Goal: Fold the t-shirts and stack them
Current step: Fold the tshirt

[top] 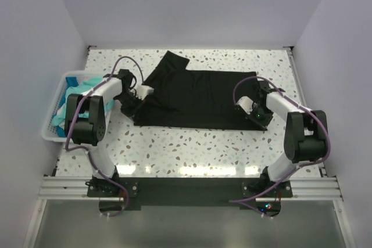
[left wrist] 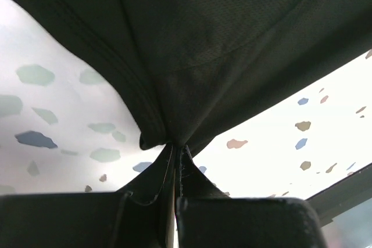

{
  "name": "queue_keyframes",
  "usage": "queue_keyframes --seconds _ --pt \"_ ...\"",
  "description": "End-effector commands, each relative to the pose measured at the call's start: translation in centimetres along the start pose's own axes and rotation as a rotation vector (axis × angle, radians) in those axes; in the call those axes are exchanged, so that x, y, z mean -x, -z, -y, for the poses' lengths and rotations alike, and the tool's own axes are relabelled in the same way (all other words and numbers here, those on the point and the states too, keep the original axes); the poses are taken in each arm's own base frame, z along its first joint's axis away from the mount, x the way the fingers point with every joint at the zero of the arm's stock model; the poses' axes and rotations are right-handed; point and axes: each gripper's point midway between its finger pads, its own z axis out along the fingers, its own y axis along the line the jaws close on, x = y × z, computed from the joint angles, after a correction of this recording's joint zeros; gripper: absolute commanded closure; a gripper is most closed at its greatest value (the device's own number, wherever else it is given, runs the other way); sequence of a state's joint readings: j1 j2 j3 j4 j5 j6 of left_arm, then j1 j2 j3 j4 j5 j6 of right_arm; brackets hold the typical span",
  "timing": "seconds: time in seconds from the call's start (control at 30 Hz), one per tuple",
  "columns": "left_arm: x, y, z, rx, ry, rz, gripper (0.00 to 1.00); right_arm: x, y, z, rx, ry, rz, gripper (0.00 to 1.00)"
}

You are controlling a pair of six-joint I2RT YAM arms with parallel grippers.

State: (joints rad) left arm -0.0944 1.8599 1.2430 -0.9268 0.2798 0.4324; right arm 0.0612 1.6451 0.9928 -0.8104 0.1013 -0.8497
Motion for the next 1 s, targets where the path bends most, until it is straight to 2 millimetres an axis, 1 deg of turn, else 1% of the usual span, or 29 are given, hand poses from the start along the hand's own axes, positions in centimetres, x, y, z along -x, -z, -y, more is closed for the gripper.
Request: queue_keyframes --seconds 0.0,0.13,0.2,0.23,0.27,0.3,0.33,0.37,0.43,0.47,0.5,0.53,0.57,0.6,0.63,0.67,0.7,0.73,0.77,0.83,0.87,0.97 --pt "-1.7 0.7 -0.1 0.02 -0.018 -0.027 1.0 -1.2 -0.1 0.4 -0.057 0.06 -0.034 1.0" --pt "-2.7 -0.1 0.4 0.004 -0.019 -0.048 1.0 -2.0 -0.7 -0.8 -0.034 0.081 -0.051 1.0" --pt "-2.9 0.0 0.5 0.004 -0.025 -0.048 1.0 -2.4 -0.7 -1.3 -0.028 0.091 -0.051 0.99" --pt "-3.0 0.0 0.7 -0.004 -0.025 -0.044 0.82 -2.5 -0.7 -1.5 -0.022 0.102 -0.051 0.88" --pt "-2.7 0.3 0.9 -0.007 -0.035 -0.025 0.73 -2.9 -0.5 -2.0 -0.001 0.108 -0.059 0.62" --pt "-2.6 0.6 1.1 -0.011 -0.044 -0.015 0.68 -2.5 -0.1 -2.3 0.015 0.107 -0.037 0.49" --pt "-2.0 1.1 1.4 -0.024 -0.051 0.014 0.63 -2.4 0.3 -2.5 0.031 0.102 -0.025 0.37" --pt "-1.3 2.1 1.8 -0.028 -0.068 0.057 0.62 -2.7 0.9 -3.2 0.063 0.099 -0.031 0.25" --pt "-0.2 3.4 2.5 -0.041 -0.11 0.122 0.61 -1.6 2.5 -3.1 0.073 0.069 0.025 0.23" --pt "0.8 4.9 2.8 -0.031 -0.142 0.181 0.61 -1.8 3.4 -3.8 0.11 0.059 0.024 0.2" --pt "1.3 5.5 3.1 -0.029 -0.172 0.206 0.61 -0.9 4.6 -2.9 0.092 0.047 0.051 0.2" --pt "1.9 5.9 3.3 -0.02 -0.193 0.23 0.61 -0.1 5.3 -3.4 0.123 0.023 0.092 0.2" --pt "2.5 6.2 4.1 -0.018 -0.228 0.245 0.61 0.0 5.8 -3.7 0.149 0.009 0.09 0.22" --pt "2.9 6.0 4.4 -0.017 -0.25 0.247 0.62 0.9 6.6 -3.0 0.138 -0.007 0.117 0.24" --pt "3.0 5.7 4.6 -0.001 -0.261 0.236 0.63 1.3 6.8 -3.0 0.153 -0.039 0.127 0.26" --pt "3.3 4.9 5.3 -0.004 -0.285 0.218 0.64 1.8 6.8 -2.8 0.169 -0.055 0.12 0.31" --pt "3.4 4.4 5.7 -0.011 -0.28 0.21 0.65 2.0 6.7 -2.6 0.175 -0.071 0.117 0.34" --pt "4.0 4.0 5.7 -0.007 -0.286 0.221 0.68 2.2 6.4 -2.7 0.185 -0.099 0.107 0.38" --pt "4.3 3.1 6.2 -0.017 -0.296 0.202 0.69 2.2 5.9 -2.5 0.189 -0.111 0.09 0.46" --pt "5.4 2.5 6.4 -0.014 -0.303 0.202 0.69 2.5 5.4 -2.1 0.178 -0.141 0.08 0.51" --pt "5.6 1.6 6.7 -0.027 -0.305 0.181 0.68 2.6 5.1 -1.6 0.162 -0.152 0.075 0.56" --pt "6.8 0.6 6.8 -0.037 -0.291 0.172 0.67 2.8 4.1 -1.3 0.16 -0.188 0.052 0.6"
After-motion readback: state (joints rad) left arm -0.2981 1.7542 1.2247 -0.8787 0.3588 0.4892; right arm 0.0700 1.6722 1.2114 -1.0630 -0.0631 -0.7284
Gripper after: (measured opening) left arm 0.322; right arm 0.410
